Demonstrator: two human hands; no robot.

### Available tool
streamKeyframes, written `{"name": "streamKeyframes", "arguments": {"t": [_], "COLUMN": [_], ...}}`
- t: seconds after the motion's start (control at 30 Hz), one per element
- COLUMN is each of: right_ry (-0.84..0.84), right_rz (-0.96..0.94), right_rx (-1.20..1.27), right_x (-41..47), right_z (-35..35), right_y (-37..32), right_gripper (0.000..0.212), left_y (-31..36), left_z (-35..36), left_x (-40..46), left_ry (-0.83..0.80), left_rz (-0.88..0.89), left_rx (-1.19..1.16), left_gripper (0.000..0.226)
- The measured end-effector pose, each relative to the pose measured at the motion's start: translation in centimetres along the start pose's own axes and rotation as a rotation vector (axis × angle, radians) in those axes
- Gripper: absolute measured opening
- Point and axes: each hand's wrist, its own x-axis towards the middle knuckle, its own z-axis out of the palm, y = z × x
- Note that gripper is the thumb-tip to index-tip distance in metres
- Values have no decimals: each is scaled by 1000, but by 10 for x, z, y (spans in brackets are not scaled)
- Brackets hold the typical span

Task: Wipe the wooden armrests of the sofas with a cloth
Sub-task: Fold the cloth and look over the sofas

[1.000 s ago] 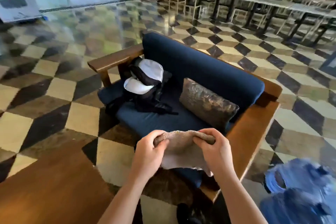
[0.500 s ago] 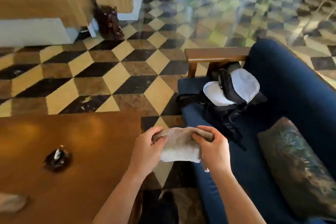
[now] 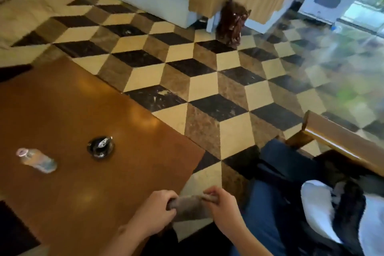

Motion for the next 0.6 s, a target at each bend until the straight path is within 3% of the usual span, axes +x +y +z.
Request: {"name": "streamKeyframes", "arguments": {"t": [0.07,0.2,0.37,0.6], "right_ry": [-136,-322,-575,-989], "right_rz": [-50,-237,-405,-575], "right_rx": [-125,-360,-556,-718], "right_x": [28,88,154,227], "right_z": [-3,7,39,85], "right_y": [-11,-33,-57,-34], "right_gripper": [12,21,22,12], "left_y": [-6,-19,-36,-58], "left_z": [-8,-7,17,66], "left_x": [6,13,20,42], "left_ry": [37,275,480,419], "left_rz": [-60,-179,-436,-748], "left_rx": [-59,-201,-345,-515], "left_gripper": [20,19,26,18]}}
